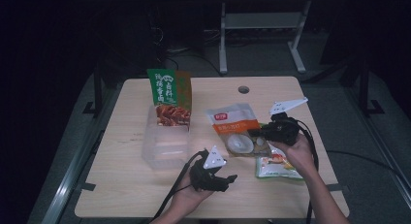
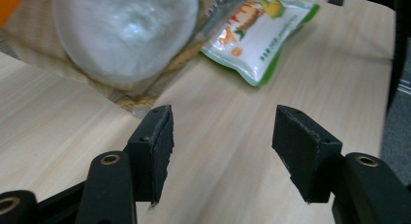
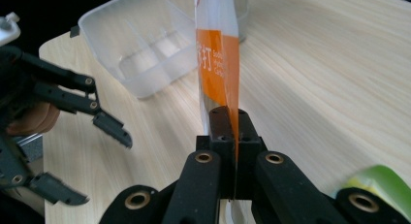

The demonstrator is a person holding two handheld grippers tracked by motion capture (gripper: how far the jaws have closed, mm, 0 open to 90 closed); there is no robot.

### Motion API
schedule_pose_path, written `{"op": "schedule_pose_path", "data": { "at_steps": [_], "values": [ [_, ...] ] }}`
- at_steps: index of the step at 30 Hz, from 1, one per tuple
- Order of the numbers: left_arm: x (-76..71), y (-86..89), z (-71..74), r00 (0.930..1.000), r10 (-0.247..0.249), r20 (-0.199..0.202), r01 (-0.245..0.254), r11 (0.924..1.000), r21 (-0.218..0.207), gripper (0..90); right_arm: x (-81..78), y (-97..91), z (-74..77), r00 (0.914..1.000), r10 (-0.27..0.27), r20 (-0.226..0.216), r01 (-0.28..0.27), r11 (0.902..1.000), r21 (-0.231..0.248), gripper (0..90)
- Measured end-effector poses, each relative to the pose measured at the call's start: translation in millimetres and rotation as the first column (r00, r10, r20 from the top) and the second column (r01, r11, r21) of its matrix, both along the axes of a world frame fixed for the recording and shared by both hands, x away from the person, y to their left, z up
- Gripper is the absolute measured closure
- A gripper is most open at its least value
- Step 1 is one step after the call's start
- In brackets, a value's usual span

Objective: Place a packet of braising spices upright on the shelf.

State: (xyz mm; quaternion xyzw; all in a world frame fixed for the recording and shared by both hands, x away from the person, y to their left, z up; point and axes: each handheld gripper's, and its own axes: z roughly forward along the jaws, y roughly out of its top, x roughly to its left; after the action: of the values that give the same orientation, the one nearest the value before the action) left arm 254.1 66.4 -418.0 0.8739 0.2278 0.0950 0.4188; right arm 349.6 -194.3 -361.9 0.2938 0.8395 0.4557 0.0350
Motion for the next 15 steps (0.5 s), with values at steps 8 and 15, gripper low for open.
{"op": "schedule_pose_path", "data": {
  "at_steps": [8,15],
  "values": [
    [-12.7,9.2,-2.2,0.9997,-0.022,-0.015,0.021,0.9993,-0.031,38.1,2.8,12.2,10.5,0.9991,0.039,0.015,-0.04,0.999,0.021,90.0],
    [-22.3,13.2,-4.7,0.9989,-0.039,-0.024,0.038,0.9974,-0.061,37.7,4.4,20.3,17.3,0.9981,0.055,0.026,-0.056,0.998,0.028,90.0]
  ]
}}
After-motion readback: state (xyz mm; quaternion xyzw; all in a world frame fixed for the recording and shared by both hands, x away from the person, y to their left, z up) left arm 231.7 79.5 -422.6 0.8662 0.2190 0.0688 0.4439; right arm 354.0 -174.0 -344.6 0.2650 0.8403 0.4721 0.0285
